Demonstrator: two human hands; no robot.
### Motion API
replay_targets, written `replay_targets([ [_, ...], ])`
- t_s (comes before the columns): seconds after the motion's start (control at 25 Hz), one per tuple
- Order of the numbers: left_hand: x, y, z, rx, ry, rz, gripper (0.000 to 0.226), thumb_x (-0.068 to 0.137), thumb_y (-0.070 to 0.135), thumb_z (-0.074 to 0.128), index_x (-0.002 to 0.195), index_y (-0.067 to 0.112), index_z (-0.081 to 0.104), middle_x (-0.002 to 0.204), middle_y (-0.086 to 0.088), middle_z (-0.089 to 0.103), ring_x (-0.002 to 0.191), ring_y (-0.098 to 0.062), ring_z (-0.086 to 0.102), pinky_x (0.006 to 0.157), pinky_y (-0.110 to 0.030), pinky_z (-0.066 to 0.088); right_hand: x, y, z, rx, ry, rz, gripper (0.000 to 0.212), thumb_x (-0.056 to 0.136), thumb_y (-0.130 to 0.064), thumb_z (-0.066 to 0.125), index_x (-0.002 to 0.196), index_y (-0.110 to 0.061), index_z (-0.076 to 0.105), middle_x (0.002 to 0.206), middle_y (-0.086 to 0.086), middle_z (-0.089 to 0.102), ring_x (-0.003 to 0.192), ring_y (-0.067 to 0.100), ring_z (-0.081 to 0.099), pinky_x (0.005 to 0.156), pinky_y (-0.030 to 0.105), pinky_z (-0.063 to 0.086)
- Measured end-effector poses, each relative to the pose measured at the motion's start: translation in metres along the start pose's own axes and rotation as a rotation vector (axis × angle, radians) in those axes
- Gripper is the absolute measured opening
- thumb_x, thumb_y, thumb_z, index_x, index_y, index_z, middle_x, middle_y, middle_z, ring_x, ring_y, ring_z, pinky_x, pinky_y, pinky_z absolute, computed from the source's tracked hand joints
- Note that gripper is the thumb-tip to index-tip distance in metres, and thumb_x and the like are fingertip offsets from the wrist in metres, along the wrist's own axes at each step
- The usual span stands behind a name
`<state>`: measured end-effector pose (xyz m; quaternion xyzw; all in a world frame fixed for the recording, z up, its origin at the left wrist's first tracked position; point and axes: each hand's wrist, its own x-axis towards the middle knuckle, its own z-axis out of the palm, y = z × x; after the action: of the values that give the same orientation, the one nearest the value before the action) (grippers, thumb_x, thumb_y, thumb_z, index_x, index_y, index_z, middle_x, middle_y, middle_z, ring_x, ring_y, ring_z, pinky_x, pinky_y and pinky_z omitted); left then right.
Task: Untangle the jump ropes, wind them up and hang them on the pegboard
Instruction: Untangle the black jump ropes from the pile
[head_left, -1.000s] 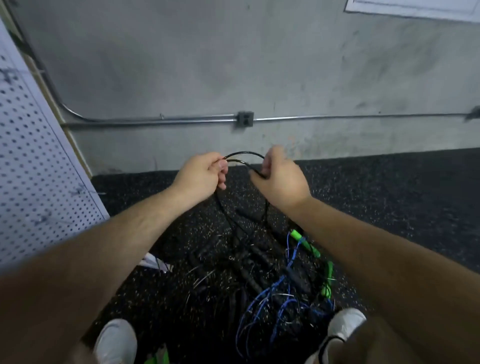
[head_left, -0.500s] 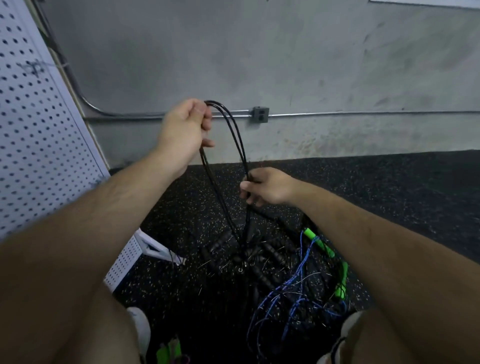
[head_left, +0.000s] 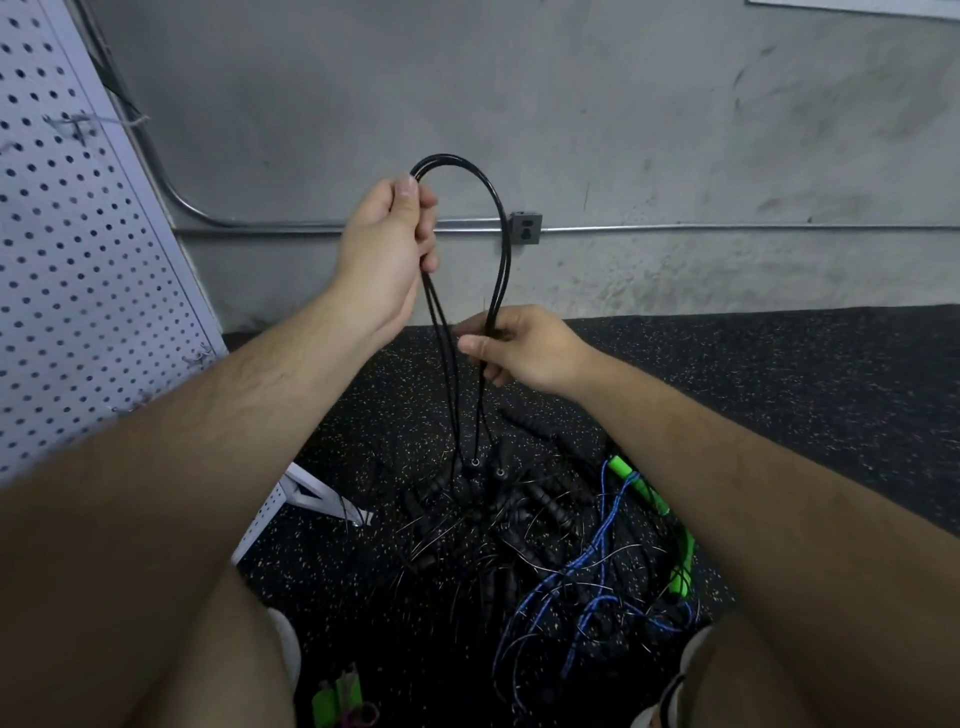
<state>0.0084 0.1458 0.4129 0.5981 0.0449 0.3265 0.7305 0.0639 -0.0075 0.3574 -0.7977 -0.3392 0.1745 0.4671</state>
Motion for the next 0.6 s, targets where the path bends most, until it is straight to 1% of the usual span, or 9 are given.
replay_targets([
  [0.12,-0.003,0.009,0.010,-0.103,-0.026,-0.004,0.031,0.112,0.023,0.033,0.088,0.014,0.051,0.062,0.006,0.042,0.050,-0.006,0.032,0.052,-0.022,0.032,0.000,-0.004,0.016,-0.052,-0.033,0.027,0.018,0.092,-0.029,0.072,0.108,-0.020,0.071,0.087,-0.001,0.074,0.068,0.012,0.066,0.072,0.034,0.063],
  [0.2,-0.002,0.011,0.007,-0.089,-0.025,0.001,0.032,0.111,0.026,0.034,0.092,0.013,0.055,0.063,0.006,0.046,0.052,-0.006,0.037,0.054,-0.022,0.036,-0.002,-0.007,0.023,-0.120,-0.013,0.014,0.014,0.093,-0.031,0.071,0.100,-0.020,0.072,0.078,-0.004,0.071,0.064,0.010,0.062,0.064,0.035,0.059],
  [0.28,-0.002,0.012,0.001,0.008,-0.045,-0.021,0.034,0.110,0.033,0.036,0.104,0.013,0.062,0.070,0.005,0.057,0.060,-0.007,0.052,0.063,-0.024,0.045,-0.001,-0.011,0.024,-0.151,0.056,-0.003,0.016,0.095,-0.033,0.068,0.098,-0.017,0.071,0.070,-0.009,0.064,0.060,0.007,0.058,0.061,0.028,0.049],
  [0.32,-0.004,0.011,-0.003,0.084,-0.079,-0.054,0.036,0.109,0.038,0.036,0.112,0.014,0.063,0.079,0.003,0.065,0.070,-0.009,0.061,0.071,-0.026,0.049,0.000,-0.013,0.023,-0.130,0.092,-0.008,0.017,0.096,-0.032,0.067,0.099,-0.016,0.071,0.070,-0.009,0.064,0.060,0.005,0.057,0.062,0.027,0.047],
  [0.36,-0.007,0.008,-0.006,0.168,-0.133,-0.102,0.038,0.108,0.042,0.036,0.118,0.016,0.062,0.091,0.002,0.071,0.082,-0.010,0.068,0.081,-0.027,0.051,0.002,-0.017,0.019,-0.100,0.122,-0.010,0.016,0.098,-0.031,0.066,0.100,-0.016,0.070,0.071,-0.009,0.064,0.059,0.005,0.057,0.062,0.027,0.047],
  [0.4,-0.013,0.003,-0.009,0.245,-0.208,-0.158,0.037,0.107,0.043,0.037,0.120,0.018,0.062,0.103,0.001,0.073,0.094,-0.011,0.069,0.090,-0.029,0.050,0.003,-0.021,0.015,-0.075,0.149,-0.017,0.014,0.099,-0.030,0.064,0.099,-0.017,0.070,0.071,-0.008,0.064,0.059,0.006,0.057,0.061,0.028,0.047],
  [0.48,-0.025,-0.012,-0.015,0.355,-0.388,-0.280,0.030,0.106,0.038,0.042,0.121,0.021,0.061,0.116,0.001,0.073,0.108,-0.013,0.068,0.102,-0.034,0.048,0.004,-0.029,0.004,-0.027,0.214,-0.042,0.012,0.100,-0.027,0.061,0.094,-0.020,0.069,0.070,-0.007,0.065,0.057,0.009,0.058,0.060,0.032,0.048],
  [0.52,-0.032,-0.019,-0.018,0.407,-0.489,-0.342,0.026,0.106,0.032,0.045,0.122,0.020,0.061,0.117,-0.001,0.073,0.110,-0.016,0.068,0.104,-0.037,0.049,0.004,-0.033,-0.002,0.003,0.250,-0.052,0.014,0.100,-0.027,0.061,0.091,-0.019,0.069,0.070,-0.005,0.066,0.057,0.011,0.059,0.059,0.034,0.049],
  [0.6,-0.042,-0.032,-0.021,0.557,-0.636,-0.408,0.022,0.106,0.021,0.048,0.123,0.015,0.061,0.113,-0.004,0.075,0.109,-0.018,0.071,0.100,-0.041,0.054,0.003,-0.035,-0.012,0.027,0.309,-0.052,0.022,0.100,-0.031,0.061,0.089,-0.013,0.070,0.069,-0.002,0.065,0.056,0.012,0.057,0.056,0.035,0.049],
])
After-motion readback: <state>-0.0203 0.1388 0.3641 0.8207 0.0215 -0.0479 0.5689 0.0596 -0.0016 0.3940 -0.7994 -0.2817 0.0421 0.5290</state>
